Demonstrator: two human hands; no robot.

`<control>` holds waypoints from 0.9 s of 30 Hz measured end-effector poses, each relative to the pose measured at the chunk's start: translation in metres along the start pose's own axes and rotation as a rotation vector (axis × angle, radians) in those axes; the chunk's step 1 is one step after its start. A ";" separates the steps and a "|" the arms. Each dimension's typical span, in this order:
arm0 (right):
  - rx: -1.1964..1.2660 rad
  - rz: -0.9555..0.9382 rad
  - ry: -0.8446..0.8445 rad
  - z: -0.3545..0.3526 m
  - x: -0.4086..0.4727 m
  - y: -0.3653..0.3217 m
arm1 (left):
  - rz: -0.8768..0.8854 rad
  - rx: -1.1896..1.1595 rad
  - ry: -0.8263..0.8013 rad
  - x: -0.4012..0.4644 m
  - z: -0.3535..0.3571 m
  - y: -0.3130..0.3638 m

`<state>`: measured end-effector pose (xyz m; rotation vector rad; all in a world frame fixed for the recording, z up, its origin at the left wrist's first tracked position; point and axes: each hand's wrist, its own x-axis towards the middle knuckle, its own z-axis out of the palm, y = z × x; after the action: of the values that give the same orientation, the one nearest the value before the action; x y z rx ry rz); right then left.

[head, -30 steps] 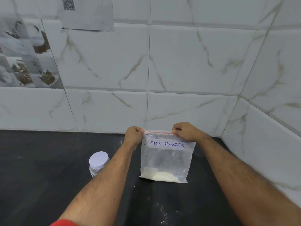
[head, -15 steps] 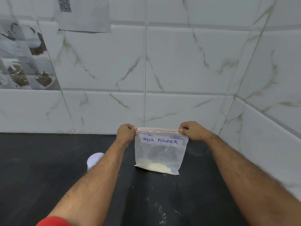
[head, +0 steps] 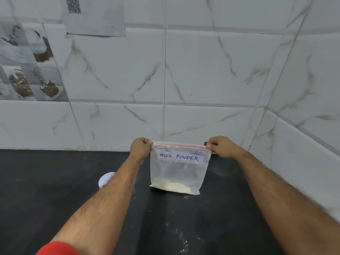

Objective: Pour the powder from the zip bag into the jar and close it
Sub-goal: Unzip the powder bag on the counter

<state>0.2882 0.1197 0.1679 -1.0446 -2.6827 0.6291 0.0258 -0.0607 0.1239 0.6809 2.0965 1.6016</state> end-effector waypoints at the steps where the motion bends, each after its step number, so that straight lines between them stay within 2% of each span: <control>1: 0.006 0.006 -0.002 0.000 0.001 0.000 | 0.003 -0.005 -0.001 0.000 0.000 0.000; 7: 0.140 0.008 0.042 -0.005 -0.002 0.002 | 0.099 -0.001 0.017 -0.001 -0.003 0.006; 13: 0.455 -0.011 -0.019 -0.011 -0.007 -0.003 | 0.137 -0.075 0.016 -0.001 -0.009 0.009; 17: 0.279 -0.028 -0.142 0.008 -0.009 -0.012 | 0.075 -0.060 -0.036 -0.009 -0.007 -0.011; 22: 0.224 -0.061 -0.067 0.026 -0.001 -0.035 | 0.063 -0.134 -0.050 -0.018 -0.006 -0.018; 27: 0.106 -0.103 -0.096 0.033 0.008 -0.063 | 0.067 -0.167 -0.012 -0.026 -0.006 -0.014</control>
<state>0.2334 0.0730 0.1672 -0.8650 -2.7296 0.8107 0.0413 -0.0838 0.1128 0.7074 1.9232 1.7804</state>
